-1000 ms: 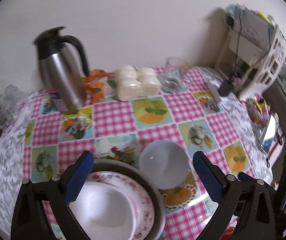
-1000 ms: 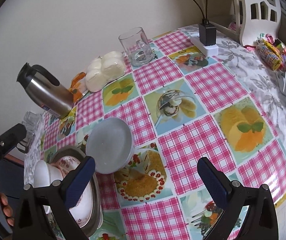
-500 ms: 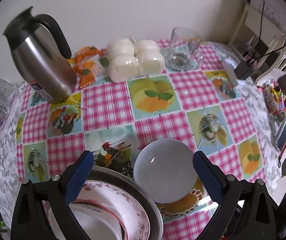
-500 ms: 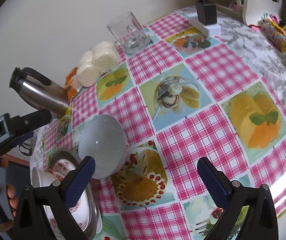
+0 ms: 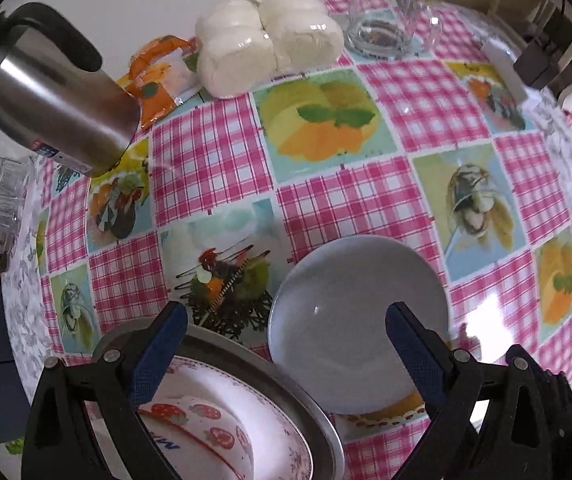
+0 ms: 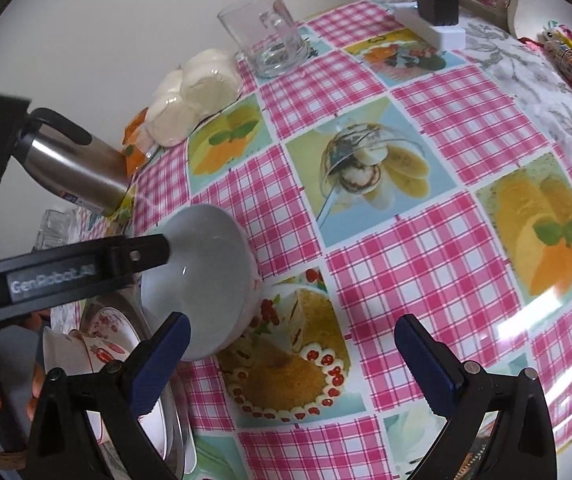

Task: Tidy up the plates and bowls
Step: 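Move both tools to the white round bowl on the tablecloth, then close both tools on the rim of the white round bowl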

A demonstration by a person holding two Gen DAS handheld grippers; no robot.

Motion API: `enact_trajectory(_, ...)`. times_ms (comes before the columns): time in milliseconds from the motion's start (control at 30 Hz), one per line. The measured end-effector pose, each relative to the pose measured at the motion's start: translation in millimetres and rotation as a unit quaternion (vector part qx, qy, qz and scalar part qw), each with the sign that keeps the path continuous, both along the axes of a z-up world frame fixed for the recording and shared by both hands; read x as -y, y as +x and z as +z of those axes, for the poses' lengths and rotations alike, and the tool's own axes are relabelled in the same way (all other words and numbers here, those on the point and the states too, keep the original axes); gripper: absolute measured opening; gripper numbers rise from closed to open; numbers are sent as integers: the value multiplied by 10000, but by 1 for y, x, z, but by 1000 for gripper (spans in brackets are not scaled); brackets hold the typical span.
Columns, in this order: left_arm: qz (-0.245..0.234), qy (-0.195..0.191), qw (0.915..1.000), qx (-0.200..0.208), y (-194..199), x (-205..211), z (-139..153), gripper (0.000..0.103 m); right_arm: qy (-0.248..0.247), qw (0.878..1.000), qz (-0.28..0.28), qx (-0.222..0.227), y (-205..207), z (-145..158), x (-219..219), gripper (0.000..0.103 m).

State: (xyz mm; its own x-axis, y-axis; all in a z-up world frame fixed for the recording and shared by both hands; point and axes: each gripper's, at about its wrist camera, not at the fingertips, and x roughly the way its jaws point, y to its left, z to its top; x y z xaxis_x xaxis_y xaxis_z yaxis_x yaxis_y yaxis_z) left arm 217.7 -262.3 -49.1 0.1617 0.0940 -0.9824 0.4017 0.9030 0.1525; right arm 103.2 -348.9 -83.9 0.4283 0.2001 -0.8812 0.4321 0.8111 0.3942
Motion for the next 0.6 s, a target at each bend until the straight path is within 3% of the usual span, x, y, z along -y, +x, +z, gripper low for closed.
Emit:
enact_trajectory(333,35,512,9986,-142,6,4,-33,99,-151,9998,116,-21,10,-6,-11,103)
enact_trajectory(467,66,556,9982,-224,7,7,-40,99,-218,9997,111,-76,12,-9,-11,88)
enact_trajectory(600,-35,654,9976,-240,6,11,-43,97,-157,9998,64,-122,13,-13,-9,81)
